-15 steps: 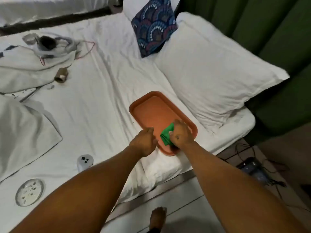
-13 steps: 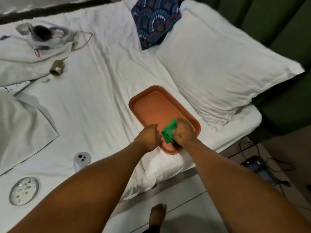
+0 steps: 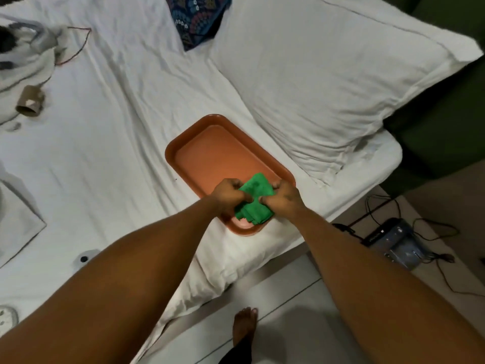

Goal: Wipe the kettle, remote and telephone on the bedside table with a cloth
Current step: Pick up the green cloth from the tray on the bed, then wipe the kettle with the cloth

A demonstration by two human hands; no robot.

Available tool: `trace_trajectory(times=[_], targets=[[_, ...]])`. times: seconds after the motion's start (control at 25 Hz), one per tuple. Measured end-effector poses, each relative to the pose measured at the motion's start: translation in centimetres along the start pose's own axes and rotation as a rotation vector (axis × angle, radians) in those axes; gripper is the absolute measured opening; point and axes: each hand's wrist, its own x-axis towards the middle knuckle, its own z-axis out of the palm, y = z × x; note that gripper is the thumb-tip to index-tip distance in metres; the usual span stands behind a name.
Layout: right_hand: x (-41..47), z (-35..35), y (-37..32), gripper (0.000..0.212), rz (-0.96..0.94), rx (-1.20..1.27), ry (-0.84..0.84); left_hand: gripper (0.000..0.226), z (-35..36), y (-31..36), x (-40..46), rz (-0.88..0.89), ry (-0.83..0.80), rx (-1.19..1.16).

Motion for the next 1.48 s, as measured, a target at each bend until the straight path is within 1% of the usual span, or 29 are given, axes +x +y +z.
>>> trace_trajectory(times=[0.08,0.12,0.2,0.24,0.32,0.36,0.44,0.52,0.6,0.64,0.72,0.8,0.88,0.92,1.0,1.08,1.12,1.2,1.28,1.36,1.4,1.44,1.48], targets=[[-2.3,-2.9,1.4,0.03,0.042,0.199,0.035,0.019,0.9,2.2,-0.7,0.067,-0.096,-0.056],[-3.7,-4.7,2.4,0.031,0.045,0.315,0.045,0.021,2.2,3.8,-1.1,0.098,-0.152,-0.054],[-7.0,-8.4,4.8,0.028,0.028,0.514,0.1,0.039,5.6,7.2,-2.3,0.101,-0.298,-0.083],[-8.7,-10.3,6.3,0.029,0.037,0.592,0.133,0.039,8.0,8.7,-2.7,0.078,-0.397,-0.118],[-12.3,-14.4,10.3,0.034,0.074,0.685,0.172,0.023,14.0,11.5,-3.9,-0.009,-0.641,-0.176],[-14.2,-16.3,12.6,0.038,0.092,0.714,0.183,0.021,17.2,12.5,-4.5,-0.059,-0.767,-0.181],[-18.3,-19.7,17.7,0.037,0.14,0.769,0.223,0.028,24.3,13.9,-6.0,-0.129,-0.966,-0.129],[-23.2,-22.8,23.0,0.032,0.176,0.781,0.317,0.036,32.6,14.7,-8.4,-0.182,-1.062,-0.088],[-27.4,-24.9,27.3,0.034,0.217,0.705,0.456,0.037,39.5,14.5,-10.8,-0.188,-1.027,-0.061],[-29.7,-26.1,29.9,0.033,0.247,0.652,0.551,0.034,43.1,14.3,-12.2,-0.169,-0.976,-0.037],[-34.6,-28.6,35.4,0.029,0.363,0.527,0.771,0.024,49.6,13.3,-14.4,-0.077,-0.848,0.033],[-39.1,-30.7,40.8,0.025,0.497,0.266,0.966,0.017,54.7,12.3,-16.1,0.025,-0.769,0.085],[-42.2,-31.9,45.7,0.029,0.592,0.014,1.061,0.022,59.1,10.6,-17.3,0.112,-0.723,0.132],[-42.8,-32.1,47.9,0.032,0.621,-0.09,1.055,0.027,61.1,9.4,-17.5,0.134,-0.693,0.148],[-42.3,-31.9,51.0,0.041,0.63,-0.223,0.944,0.032,63.9,6.9,-17.6,0.156,-0.637,0.156],[-41.1,-31.3,53.0,0.046,0.634,-0.225,0.861,0.034,66.2,5.1,-16.8,0.167,-0.605,0.134],[-40.6,-30.9,53.8,0.046,0.634,-0.227,0.866,0.034,67.3,4.4,-16.2,0.157,-0.589,0.108],[-40.5,-30.1,54.9,0.047,0.618,-0.255,0.958,0.035,69.7,3.7,-15.1,0.096,-0.585,-0.023],[-40.4,-29.6,55.5,0.048,0.587,-0.254,1.026,0.033,72.5,3.0,-14.5,-0.016,-0.669,-0.147],[-40.2,-29.2,56.3,0.047,0.569,-0.277,1.062,0.023,75.1,2.3,-14.3,-0.169,-0.786,-0.253],[-40.1,-29.3,56.4,0.046,0.568,-0.289,1.07,0.023,76.0,2.3,-14.3,-0.246,-0.822,-0.288],[-40.1,-29.3,56.4,0.045,0.563,-0.291,1.07,0.028,76.8,2.4,-14.3,-0.296,-0.845,-0.305],[-40.0,-29.4,56.3,0.045,0.556,-0.287,1.068,0.028,77.4,2.9,-14.4,-0.285,-0.845,-0.277]])
